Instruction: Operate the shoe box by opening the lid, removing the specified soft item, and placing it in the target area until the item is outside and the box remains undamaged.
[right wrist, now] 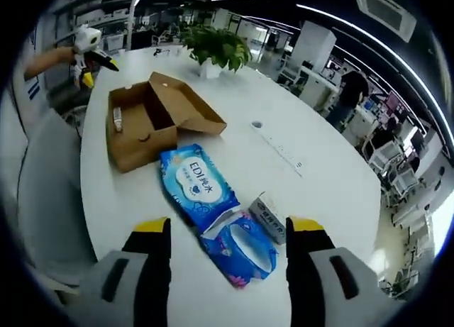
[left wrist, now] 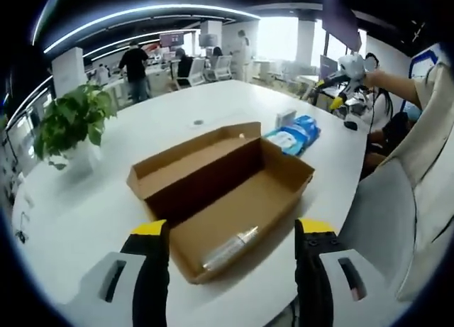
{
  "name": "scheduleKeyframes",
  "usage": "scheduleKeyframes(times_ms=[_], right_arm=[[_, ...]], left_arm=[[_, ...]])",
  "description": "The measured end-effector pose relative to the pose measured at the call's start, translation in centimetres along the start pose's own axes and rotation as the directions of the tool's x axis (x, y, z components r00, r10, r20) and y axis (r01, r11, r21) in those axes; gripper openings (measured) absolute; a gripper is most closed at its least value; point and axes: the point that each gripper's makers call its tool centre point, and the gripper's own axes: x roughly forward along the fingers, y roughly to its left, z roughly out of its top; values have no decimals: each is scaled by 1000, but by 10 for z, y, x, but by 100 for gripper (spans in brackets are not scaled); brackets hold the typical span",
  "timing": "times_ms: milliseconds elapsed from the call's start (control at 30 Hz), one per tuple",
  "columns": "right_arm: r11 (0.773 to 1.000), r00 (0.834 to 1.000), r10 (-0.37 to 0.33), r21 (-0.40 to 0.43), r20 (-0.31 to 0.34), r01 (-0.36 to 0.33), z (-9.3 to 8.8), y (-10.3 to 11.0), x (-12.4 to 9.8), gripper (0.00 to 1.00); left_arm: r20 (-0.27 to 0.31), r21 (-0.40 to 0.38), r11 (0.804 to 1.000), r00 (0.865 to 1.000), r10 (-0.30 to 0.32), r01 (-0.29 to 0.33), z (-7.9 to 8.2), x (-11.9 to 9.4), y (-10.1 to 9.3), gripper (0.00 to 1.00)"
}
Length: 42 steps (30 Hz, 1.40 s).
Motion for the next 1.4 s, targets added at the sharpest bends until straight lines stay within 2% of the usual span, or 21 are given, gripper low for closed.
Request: scheduleKeyframes(times_ms=[333,400,600,833,1033,1067,1133,1233,1400], right_arm=[[987,996,-60,154,60,50,-9,25,-25,74],[983,995,-69,176,75,54,-10,30,-30,77],[973,994,-64,227,94,41,-13,50,-45,80],[956,988,-99,286,122,61,-12,64,-65,81],[937,982,-121,342,144,65,-11,81,-75,85],[937,982,-121,343,143,65,-11,82,-75,86],[936,984,-122,345,127,71,-15,88,-76,88],[932,985,-129,354,112,81,-19,92,-78,91],[929,977,-172,351,123,119,-20,92,-81,94]], left_arm=[[-72,67,996,996,-61,66,-2,16,4,68],[-106,88,992,991,-80,90,-6,22,5,66],[-152,105,984,980,-126,143,-6,33,8,57],[-215,126,972,962,-167,197,-11,48,9,53],[-314,180,953,932,-179,244,-24,64,8,51],[-342,191,947,922,-183,259,-28,67,9,50],[-375,205,940,909,-183,274,-32,72,11,50],[-400,216,931,897,-190,294,-34,78,10,50],[-472,291,889,862,-187,352,-41,88,9,48]])
